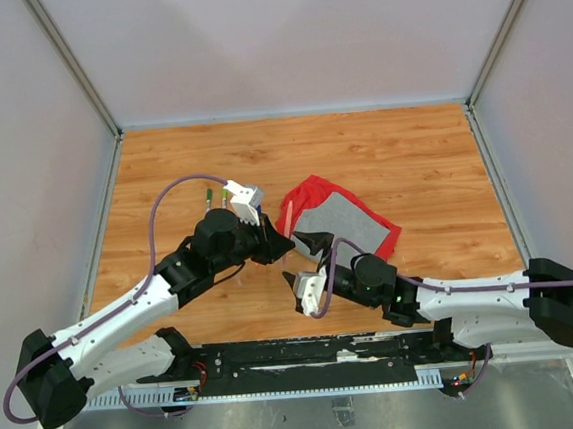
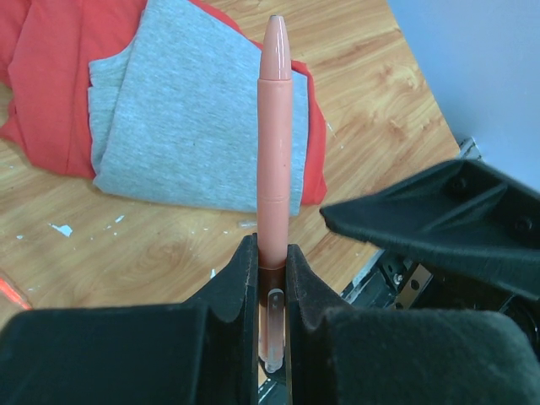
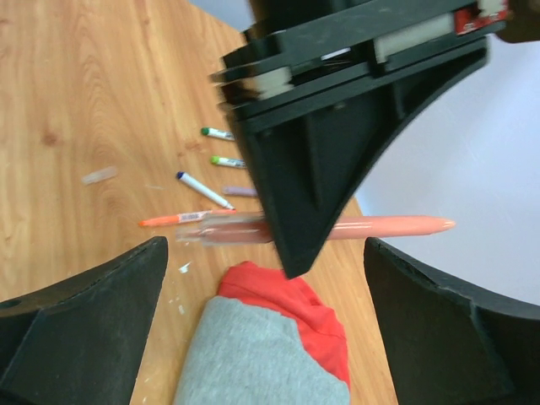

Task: Insert the pens into the pen caps
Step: Press the pen cap onto the pen, then place the pen at the center of the board.

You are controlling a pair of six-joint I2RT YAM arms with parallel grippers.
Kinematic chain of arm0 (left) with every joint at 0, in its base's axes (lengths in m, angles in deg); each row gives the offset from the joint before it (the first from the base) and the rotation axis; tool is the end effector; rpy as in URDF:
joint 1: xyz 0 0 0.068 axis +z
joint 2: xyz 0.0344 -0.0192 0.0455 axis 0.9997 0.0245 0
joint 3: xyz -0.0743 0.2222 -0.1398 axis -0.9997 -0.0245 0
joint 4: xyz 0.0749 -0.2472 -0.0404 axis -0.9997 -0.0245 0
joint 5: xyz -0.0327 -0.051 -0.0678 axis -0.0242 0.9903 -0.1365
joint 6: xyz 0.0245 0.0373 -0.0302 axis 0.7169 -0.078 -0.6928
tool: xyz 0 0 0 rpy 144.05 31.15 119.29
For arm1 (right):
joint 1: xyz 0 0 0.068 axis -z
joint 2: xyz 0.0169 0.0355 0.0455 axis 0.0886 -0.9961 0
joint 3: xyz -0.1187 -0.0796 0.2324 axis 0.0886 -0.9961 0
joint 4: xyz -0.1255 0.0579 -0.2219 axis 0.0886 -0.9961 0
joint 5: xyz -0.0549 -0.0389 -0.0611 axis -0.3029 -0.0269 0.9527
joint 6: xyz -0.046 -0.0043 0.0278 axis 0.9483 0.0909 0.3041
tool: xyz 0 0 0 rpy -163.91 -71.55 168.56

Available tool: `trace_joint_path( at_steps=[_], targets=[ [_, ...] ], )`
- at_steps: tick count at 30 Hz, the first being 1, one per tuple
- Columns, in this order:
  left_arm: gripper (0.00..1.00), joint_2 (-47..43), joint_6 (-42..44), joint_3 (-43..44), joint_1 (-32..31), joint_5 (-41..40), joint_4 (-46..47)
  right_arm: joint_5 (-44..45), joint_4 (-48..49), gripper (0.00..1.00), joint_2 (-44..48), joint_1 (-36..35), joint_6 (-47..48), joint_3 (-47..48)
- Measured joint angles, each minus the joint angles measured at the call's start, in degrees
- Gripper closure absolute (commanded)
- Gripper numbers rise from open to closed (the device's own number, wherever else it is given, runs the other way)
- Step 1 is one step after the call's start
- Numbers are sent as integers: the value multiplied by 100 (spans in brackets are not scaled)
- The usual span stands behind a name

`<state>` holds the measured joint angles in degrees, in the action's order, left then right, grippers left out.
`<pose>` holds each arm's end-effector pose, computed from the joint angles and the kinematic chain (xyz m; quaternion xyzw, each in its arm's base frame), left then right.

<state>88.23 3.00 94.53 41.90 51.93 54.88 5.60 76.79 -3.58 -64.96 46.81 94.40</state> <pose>0.1531 -0.1682 0.2810 0.1367 0.8119 -0.3934 0.4090 0.0860 0.2261 0.2467 -0.5350 0.4095 0.1470 0.7242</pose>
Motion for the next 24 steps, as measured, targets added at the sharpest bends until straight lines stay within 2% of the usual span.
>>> trace_joint_path(
  at_steps=[9,15,17,20,24],
  targets=[
    [100,105,7,68,0,-120,-144,-205,-507,1,621,-234,-289,-448],
    [100,286,68,348,2,-605,-560,177,-868,2,1338,-234,-903,-612],
    [99,466,120,588,2,-859,-828,450,-1327,2,1526,-232,-1255,-476],
    [100,798,260,999,59,-1226,-1290,695,-2518,2,1613,-105,-2009,136],
    [100,1163,527,1373,603,-1340,-1766,728,-3539,2,1652,472,-2876,654]
  ],
)
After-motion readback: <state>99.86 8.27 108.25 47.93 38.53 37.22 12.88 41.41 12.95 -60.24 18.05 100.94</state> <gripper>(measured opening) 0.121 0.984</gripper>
